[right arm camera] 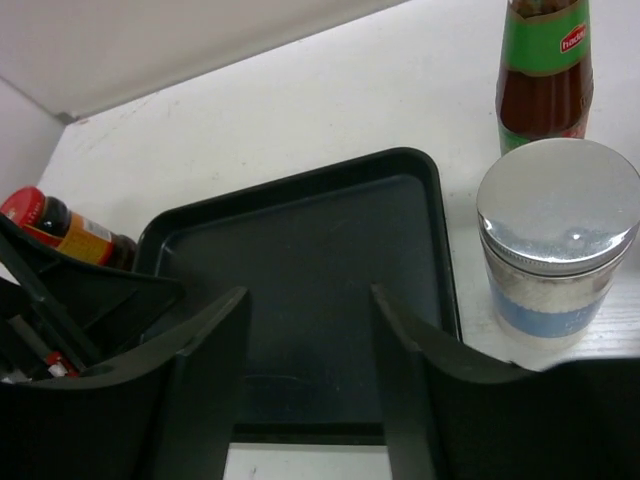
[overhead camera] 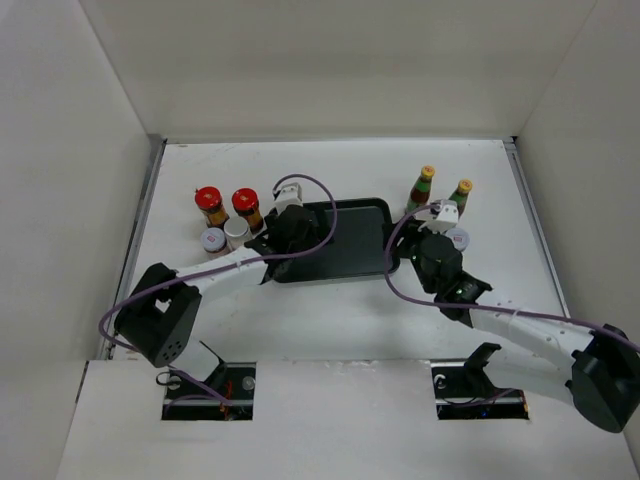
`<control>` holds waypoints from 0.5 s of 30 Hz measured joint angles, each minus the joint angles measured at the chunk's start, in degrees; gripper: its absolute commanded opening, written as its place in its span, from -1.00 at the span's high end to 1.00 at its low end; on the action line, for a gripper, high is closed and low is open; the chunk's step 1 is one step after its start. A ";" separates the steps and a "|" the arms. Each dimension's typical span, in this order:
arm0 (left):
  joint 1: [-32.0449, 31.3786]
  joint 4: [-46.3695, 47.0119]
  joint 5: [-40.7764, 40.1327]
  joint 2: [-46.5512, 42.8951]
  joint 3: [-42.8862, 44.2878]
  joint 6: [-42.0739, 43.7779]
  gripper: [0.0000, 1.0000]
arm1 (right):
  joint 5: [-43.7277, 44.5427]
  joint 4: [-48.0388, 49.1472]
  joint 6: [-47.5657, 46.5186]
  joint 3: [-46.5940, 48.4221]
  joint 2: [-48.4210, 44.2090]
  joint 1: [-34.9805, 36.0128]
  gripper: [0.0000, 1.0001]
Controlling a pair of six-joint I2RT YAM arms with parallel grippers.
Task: Organize the condiment bottles
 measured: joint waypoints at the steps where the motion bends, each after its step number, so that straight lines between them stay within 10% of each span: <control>1: -0.04 -0.22 -0.15 -0.22 0.00 0.20 -1.00 | -0.02 0.17 -0.11 0.00 0.46 -0.02 -0.25; 9: -2.10 3.54 -1.53 -8.59 -2.58 4.31 -1.00 | -5.92 -0.72 -0.79 1.60 6.29 0.83 -0.28; 15: -1.11 7.93 -5.18 -18.78 -7.72 7.65 -1.00 | -7.41 -0.79 -0.94 1.77 3.67 1.55 0.75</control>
